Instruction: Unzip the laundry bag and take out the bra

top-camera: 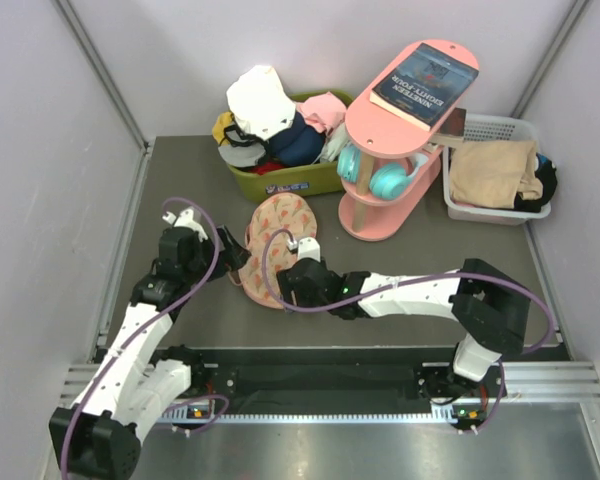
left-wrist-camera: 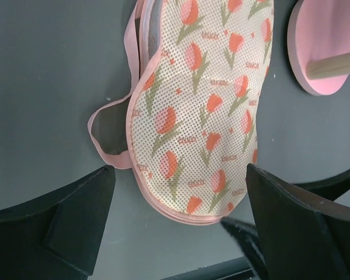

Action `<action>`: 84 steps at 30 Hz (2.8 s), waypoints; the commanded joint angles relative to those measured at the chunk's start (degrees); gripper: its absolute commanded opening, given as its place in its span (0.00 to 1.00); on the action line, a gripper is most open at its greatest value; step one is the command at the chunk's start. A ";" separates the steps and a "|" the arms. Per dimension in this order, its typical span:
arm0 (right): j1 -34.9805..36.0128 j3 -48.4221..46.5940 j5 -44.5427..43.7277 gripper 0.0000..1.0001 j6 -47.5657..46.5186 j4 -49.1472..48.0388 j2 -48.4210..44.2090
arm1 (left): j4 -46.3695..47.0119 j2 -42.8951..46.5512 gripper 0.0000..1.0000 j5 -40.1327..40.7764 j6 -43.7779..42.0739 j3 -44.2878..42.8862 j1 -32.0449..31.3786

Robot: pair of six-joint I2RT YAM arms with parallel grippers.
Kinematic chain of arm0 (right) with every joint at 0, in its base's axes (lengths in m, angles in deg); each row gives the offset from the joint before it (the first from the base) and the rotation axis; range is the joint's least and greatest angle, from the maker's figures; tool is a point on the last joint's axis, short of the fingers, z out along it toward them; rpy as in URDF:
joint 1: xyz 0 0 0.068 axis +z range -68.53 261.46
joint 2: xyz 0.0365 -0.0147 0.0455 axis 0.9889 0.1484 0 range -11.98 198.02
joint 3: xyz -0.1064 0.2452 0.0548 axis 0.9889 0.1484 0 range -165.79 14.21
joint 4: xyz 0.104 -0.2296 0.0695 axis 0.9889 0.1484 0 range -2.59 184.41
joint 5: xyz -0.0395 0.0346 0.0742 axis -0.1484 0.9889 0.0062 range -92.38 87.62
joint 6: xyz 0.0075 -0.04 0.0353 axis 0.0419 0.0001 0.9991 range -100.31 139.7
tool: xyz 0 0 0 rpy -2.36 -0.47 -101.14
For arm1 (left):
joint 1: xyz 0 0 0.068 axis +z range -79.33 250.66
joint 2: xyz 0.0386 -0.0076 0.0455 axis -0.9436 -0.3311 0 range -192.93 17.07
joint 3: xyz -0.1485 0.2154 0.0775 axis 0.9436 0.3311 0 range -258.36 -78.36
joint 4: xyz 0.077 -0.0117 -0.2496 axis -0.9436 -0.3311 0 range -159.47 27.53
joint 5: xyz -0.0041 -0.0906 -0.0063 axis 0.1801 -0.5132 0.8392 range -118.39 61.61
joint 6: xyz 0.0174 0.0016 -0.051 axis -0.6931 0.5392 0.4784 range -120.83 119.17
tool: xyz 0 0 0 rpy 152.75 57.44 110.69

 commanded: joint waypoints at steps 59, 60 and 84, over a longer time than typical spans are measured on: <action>4.43 -4.95 -12.44 0.00 -16.72 -14.93 -5.36 | 3.57 -2.67 0.93 -2.60 -3.00 1.51 6.08; 4.25 -3.72 -14.54 0.00 -16.54 -14.40 -7.81 | 3.92 -3.11 0.92 -2.95 -3.09 1.69 6.08; 6.98 -16.54 -2.16 0.64 -23.30 -11.86 14.04 | 5.77 -5.40 0.99 -0.67 1.92 3.45 8.98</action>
